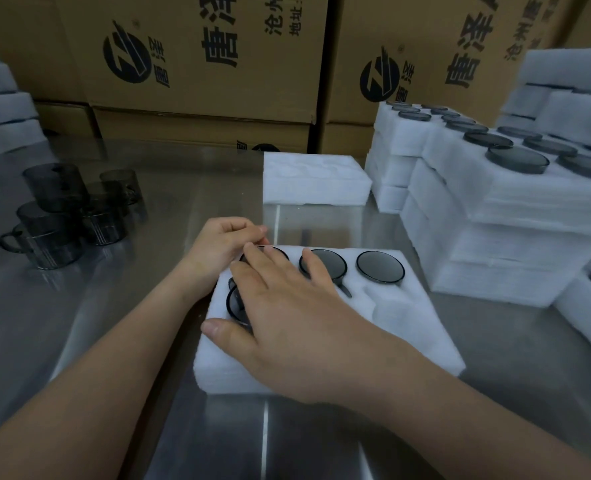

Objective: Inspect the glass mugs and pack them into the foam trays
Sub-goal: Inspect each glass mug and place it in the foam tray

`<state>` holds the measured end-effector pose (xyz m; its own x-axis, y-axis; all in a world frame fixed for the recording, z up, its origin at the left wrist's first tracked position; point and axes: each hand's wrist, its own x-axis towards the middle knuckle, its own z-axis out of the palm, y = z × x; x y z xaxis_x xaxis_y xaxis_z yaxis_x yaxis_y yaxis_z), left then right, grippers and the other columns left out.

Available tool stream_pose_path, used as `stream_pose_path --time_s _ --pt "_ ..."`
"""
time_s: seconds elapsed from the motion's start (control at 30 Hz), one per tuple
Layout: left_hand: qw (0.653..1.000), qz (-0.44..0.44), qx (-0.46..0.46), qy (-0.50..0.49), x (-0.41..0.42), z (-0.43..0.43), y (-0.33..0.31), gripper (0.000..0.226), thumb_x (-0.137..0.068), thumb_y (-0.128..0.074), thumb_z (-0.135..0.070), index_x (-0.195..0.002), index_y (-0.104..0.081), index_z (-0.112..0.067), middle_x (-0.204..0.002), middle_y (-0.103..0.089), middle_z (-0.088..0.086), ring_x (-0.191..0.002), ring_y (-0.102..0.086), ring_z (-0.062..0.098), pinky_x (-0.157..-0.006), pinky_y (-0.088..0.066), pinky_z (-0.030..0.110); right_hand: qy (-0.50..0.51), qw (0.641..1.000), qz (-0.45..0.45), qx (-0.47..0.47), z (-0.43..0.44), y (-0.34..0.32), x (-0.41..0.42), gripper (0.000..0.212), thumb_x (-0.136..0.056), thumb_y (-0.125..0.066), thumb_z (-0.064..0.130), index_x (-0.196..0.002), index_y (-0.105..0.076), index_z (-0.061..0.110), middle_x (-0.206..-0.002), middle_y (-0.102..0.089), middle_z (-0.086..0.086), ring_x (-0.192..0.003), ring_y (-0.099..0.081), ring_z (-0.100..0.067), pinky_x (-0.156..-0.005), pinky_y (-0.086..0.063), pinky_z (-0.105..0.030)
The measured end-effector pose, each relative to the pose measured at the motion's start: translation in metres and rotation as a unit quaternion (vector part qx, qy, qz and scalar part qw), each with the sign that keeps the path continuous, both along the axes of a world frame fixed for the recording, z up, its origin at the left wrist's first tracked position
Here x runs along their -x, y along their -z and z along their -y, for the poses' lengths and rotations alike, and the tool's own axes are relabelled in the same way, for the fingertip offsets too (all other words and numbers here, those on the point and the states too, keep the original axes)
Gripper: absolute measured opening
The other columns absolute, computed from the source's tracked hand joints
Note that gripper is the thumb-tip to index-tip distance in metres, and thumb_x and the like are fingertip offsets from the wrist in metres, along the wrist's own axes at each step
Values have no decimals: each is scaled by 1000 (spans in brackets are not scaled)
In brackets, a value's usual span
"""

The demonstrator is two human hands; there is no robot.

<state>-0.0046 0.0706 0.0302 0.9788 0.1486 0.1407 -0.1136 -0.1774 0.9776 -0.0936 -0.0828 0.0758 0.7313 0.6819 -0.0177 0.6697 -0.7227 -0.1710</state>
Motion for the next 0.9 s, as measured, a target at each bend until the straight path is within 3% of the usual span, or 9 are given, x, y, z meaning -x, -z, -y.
stream_pose_path --time_s 0.23,0.47,0.63,0.8,0.9 --pt "1000 -5 4 0 0 -1 3 24 -94 -60 -15 -71 -65 -8 -56 -63 -7 -61 -56 12 -63 -45 26 -17 998 -55 26 4 -2 -9 76 -98 -26 60 -155 -7 15 -164 12 0 -149 17 -11 -119 13 -47" --pt "999 7 49 5 3 -1 3 26 -91 -62 -10 -67 -65 0 -52 -60 0 -49 -54 7 -51 -45 15 -16 998 -39 42 1 9 -2 78 -96 -19 65 -155 -10 15 -164 13 0 -148 19 -13 -116 17 -48" --pt "999 4 51 2 1 0 3 27 -91 -62 -10 -66 -64 -1 -53 -60 1 -50 -54 7 -52 -46 15 -11 998 6 64 -2 14 1 94 -85 -10 77 -156 6 17 -163 19 1 -147 24 -15 -116 18 -52" --pt "999 4 34 -11 2 1 3 26 -91 -62 -10 -66 -66 -3 -53 -61 -1 -51 -55 6 -54 -47 16 -3 999 -3 51 -6 16 -1 95 -86 -16 78 -155 10 18 -162 21 0 -147 26 -18 -115 20 -52" --pt "999 23 -9 -33 0 -2 2 28 -92 -62 -14 -65 -69 -9 -59 -66 -2 -58 -60 7 -63 -49 21 -13 999 -33 6 -3 18 -4 94 -88 -21 76 -155 11 19 -162 22 2 -146 28 -14 -115 21 -48"
